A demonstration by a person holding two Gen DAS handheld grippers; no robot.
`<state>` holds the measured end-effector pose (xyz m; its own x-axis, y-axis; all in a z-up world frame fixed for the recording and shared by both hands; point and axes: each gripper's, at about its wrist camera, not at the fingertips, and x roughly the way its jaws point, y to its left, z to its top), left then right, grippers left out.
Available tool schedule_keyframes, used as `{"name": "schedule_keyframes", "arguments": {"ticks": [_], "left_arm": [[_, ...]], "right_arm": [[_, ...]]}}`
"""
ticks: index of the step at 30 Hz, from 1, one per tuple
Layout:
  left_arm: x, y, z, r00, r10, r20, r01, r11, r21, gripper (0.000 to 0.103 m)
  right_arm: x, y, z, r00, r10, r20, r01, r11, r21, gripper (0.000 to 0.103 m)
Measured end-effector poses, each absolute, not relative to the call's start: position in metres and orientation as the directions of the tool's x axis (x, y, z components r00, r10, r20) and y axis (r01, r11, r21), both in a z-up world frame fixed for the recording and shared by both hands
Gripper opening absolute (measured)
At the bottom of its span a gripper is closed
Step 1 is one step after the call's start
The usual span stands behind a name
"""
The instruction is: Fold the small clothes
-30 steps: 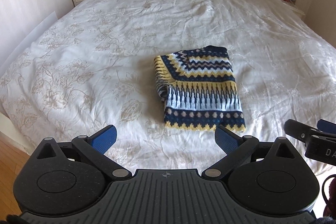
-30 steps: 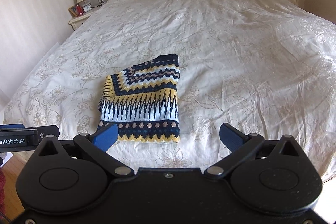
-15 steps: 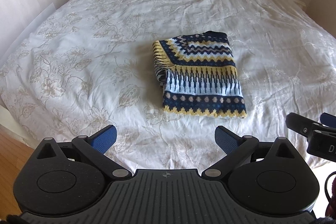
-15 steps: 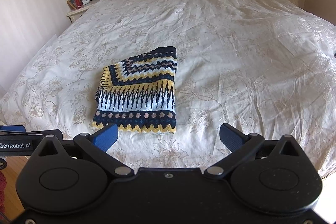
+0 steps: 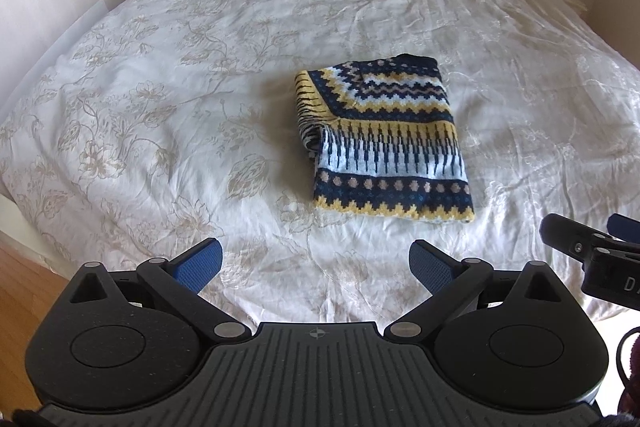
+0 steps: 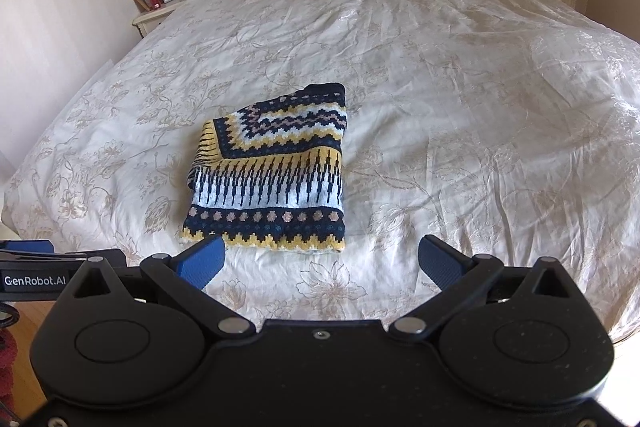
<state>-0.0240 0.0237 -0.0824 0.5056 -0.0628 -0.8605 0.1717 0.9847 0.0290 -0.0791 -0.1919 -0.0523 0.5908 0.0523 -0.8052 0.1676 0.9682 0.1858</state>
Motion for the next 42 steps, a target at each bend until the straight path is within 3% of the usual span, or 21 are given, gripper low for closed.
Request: {"name": "schedule_keyframes", "arguments": {"ticks": [42], "left_arm": [[-0.002,0.036,-0.092,0.473,-0.059,-0.879,0.154,0.988,0.017,0.101]], "right_arm": [[-0.057,-0.184,-0.069,0.532,0.056,-0.845,0.193,0.964,0.185,0.102]]}}
